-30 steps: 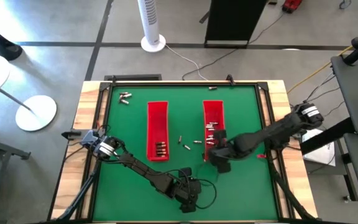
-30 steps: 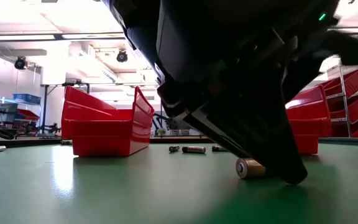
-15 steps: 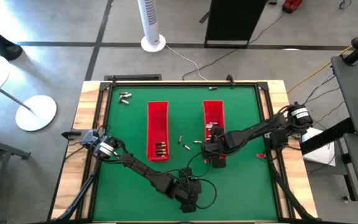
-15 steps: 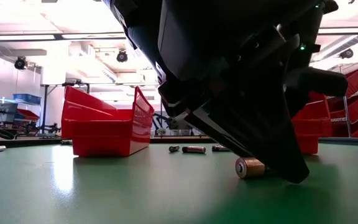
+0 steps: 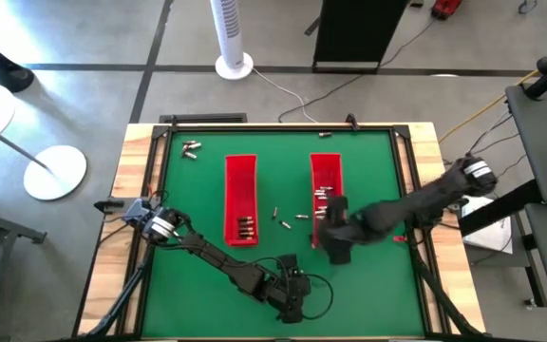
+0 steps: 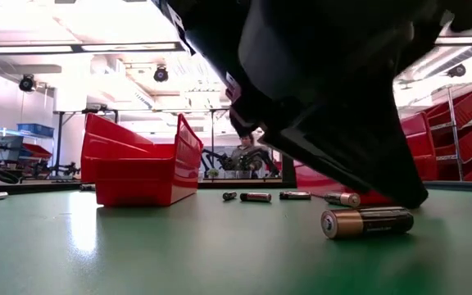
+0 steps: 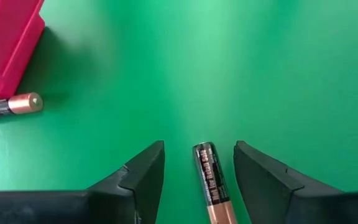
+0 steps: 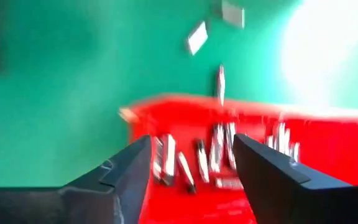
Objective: Sort batteries
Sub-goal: Put the brown battery into the left red bin
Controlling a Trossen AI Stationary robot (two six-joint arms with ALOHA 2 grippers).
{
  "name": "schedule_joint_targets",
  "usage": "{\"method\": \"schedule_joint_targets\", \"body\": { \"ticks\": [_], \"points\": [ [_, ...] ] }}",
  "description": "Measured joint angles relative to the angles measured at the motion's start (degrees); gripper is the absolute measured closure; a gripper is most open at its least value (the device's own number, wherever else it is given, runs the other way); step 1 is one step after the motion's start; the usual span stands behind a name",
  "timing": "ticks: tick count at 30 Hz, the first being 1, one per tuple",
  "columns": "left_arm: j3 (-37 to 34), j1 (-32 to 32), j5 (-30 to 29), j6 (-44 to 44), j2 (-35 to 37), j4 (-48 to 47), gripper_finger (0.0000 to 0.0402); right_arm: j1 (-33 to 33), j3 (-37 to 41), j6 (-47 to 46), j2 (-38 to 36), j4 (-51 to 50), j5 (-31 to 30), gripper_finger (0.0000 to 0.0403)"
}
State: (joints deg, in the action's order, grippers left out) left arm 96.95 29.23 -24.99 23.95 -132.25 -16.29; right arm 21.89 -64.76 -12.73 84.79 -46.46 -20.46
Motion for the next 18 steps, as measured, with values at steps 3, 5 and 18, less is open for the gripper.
{"method": "schedule_joint_targets", "body": {
  "ticks": [3,5,18],
  "points": [
    [0.0,0.1,0.2,-0.9,0.7,-0.4,0.0213,5.9,-0.2,-1.0,-2.8,2.6,-4.1,0.0169],
    [0.0,0.2,1.1,-0.9,0.9,-0.5,0.0203,9.6,0.2,-3.6,-3.9,4.5,-6.4,0.0165],
    [-0.2,0.5,-0.5,10.6,-3.2,0.0,0.023,21.7,1.0,-18.9,-3.2,5.2,-15.7,0.0179]
  ]
}}
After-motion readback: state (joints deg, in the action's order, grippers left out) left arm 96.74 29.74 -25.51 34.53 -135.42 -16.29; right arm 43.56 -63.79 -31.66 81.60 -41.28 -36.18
